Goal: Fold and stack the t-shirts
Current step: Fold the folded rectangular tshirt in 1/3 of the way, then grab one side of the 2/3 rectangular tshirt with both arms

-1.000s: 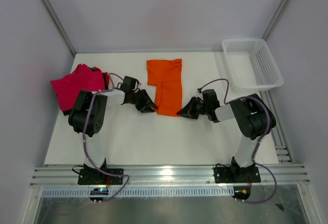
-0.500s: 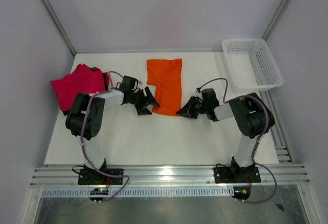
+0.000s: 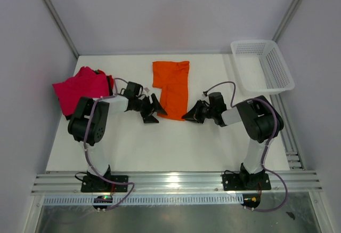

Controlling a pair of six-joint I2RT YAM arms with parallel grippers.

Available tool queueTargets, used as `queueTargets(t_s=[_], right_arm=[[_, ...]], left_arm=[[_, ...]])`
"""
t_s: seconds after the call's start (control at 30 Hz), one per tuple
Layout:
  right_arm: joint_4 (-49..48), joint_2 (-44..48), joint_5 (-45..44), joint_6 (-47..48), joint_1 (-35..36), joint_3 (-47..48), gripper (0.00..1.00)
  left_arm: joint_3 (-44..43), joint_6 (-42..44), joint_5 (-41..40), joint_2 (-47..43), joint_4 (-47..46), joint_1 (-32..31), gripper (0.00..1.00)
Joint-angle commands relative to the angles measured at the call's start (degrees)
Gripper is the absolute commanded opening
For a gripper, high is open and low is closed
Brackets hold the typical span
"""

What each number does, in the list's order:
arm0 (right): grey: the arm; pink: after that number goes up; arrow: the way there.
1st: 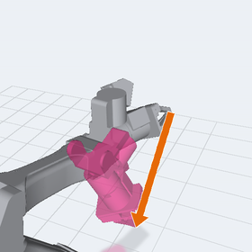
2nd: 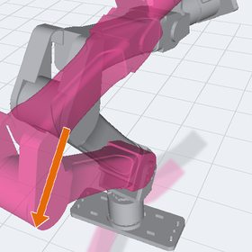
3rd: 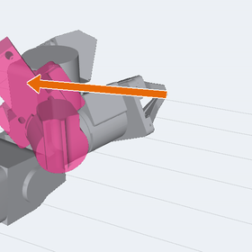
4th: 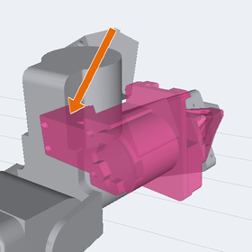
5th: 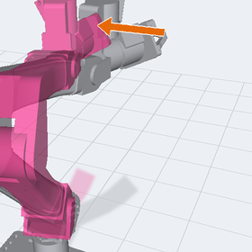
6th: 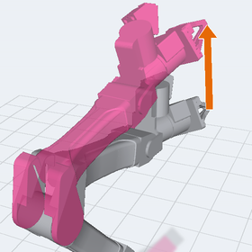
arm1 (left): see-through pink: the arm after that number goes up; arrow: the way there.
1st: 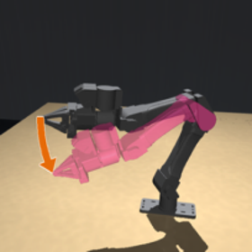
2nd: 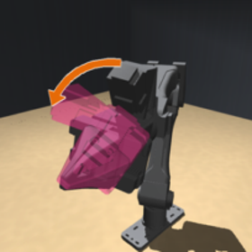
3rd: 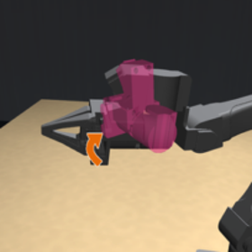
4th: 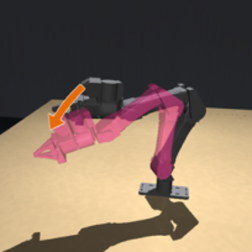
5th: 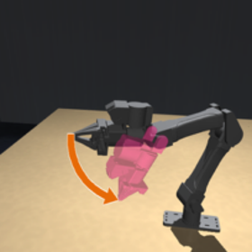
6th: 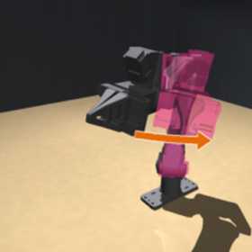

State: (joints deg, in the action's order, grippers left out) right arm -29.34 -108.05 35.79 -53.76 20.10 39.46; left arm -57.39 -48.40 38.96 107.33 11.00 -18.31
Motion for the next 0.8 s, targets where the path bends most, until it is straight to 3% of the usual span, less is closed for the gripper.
queueTargets(t_s=[0.0, 0.23, 0.33, 0.4, 0.43, 0.47, 0.5, 0.53, 0.77], right_arm=[[1.31, -1.46, -2.92, 1.64, 0.82, -0.61, 0.06], [2.1, -1.02, -3.1, 2.51, 0.82, -1.14, 0.06], [2.8, -0.94, -3.27, 2.87, 0.82, -0.97, 0.06], [3.06, -1.02, -3.27, 3.22, 0.82, -0.7, 0.06], [3.24, -1.02, -3.36, 3.22, 0.82, -0.7, 0.06], [3.24, -1.11, -3.36, 3.22, 0.82, -0.53, 0.06], [3.24, -1.11, -3.36, 3.31, 0.82, -0.44, 0.06], [3.59, -1.2, -3.36, 3.31, 0.82, -0.18, 0.06], [4.56, -0.5, -3.27, 3.92, 0.82, 0.09, 0.06]], left_arm=[[-0.79, 0.5, -1.7, 5.86, -1.95, -0.15, 0.72], [-5.28, 0.68, -2.04, 9.56, -0.9, -0.15, 0.72], [-6.16, 0.5, -2.05, 10.27, -0.72, -0.15, 0.67], [-6.34, 0.5, -1.17, 10.62, -0.63, -0.15, 0.5], [-6.51, 0.5, -0.73, 10.79, -1.24, -0.15, 0.28], [-6.69, 0.5, -0.12, 11.23, -1.25, -0.15, 0.13], [-6.77, 0.5, -0.2, 11.32, -1.16, -0.15, 0.05], [-6.86, 0.59, -0.11, 11.41, -1.16, -0.15, 0.0], [-5.9, 0.77, -0.38, 10.71, -0.46, -0.15, 0.0]])
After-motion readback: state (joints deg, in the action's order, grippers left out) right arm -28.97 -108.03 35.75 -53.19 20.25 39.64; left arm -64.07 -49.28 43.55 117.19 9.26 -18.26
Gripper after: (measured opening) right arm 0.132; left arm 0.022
